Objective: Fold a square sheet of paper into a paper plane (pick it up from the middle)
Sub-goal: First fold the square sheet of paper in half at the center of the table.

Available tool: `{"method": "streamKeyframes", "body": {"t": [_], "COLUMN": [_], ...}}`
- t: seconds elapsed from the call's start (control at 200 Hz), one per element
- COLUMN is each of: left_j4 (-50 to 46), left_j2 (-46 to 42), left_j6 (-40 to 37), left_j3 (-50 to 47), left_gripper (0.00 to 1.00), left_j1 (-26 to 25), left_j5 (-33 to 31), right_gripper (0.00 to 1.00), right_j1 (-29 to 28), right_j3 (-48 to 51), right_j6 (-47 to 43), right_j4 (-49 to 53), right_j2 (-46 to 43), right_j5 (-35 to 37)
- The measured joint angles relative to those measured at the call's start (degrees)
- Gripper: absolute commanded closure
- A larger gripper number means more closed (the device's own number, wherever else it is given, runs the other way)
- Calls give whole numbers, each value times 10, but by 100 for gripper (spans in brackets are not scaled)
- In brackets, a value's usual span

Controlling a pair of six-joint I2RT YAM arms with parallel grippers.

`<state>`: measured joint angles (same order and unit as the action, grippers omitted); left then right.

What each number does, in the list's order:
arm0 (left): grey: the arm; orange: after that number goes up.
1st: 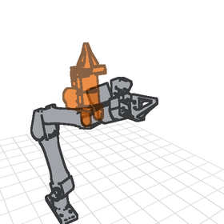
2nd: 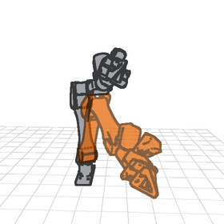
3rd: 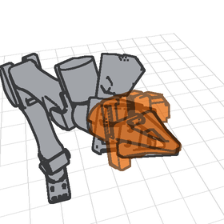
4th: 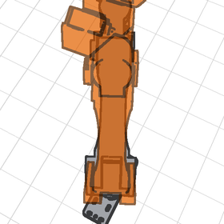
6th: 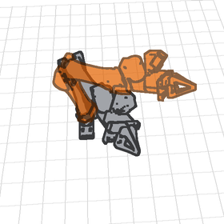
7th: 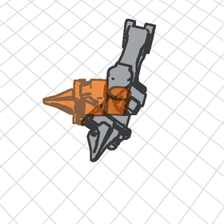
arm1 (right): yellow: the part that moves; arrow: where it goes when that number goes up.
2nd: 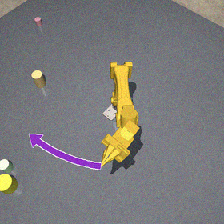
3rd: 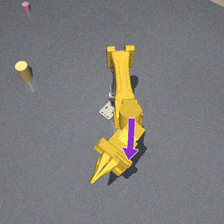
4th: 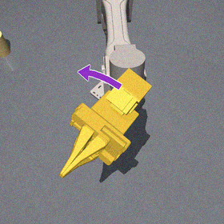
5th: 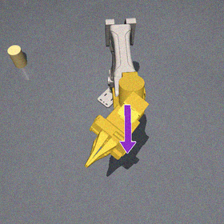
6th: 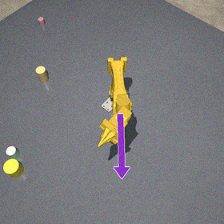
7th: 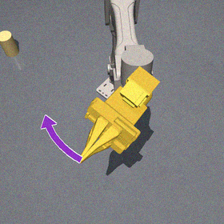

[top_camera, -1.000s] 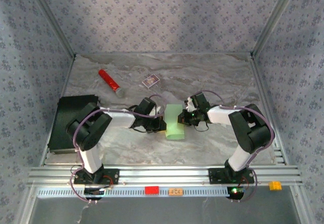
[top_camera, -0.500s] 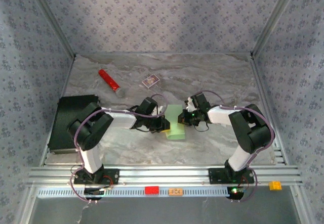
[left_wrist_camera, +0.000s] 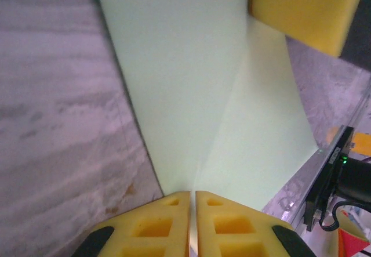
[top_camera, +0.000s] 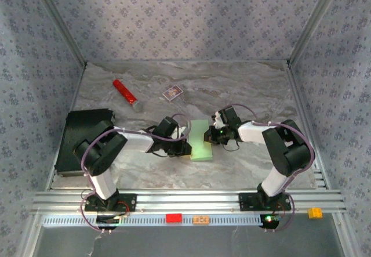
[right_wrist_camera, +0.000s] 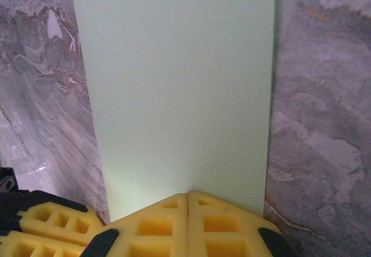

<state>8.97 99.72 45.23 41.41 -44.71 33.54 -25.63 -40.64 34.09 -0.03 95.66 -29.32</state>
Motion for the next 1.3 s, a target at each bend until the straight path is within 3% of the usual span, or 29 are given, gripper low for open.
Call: {"method": "streamKeyframes", "body": {"t": [0.355,0.77,1.299], "left_j4": [-41,12,-25], "left_j2": [-54,14,-14], "left_j6": [14,37,-71], "left_j3": [6,20,-3], "left_gripper": [90,91,91], "left_j1": [-7,-9,-38], "left_j5": [-36,3,-24], "right_gripper": [100,100,100], "right_j1": [0,0,0], "right_j3": [0,0,0], "right_j6": [0,0,0], "right_j4": [0,0,0], "right_j2": [0,0,0], "right_j5": [0,0,0]}}
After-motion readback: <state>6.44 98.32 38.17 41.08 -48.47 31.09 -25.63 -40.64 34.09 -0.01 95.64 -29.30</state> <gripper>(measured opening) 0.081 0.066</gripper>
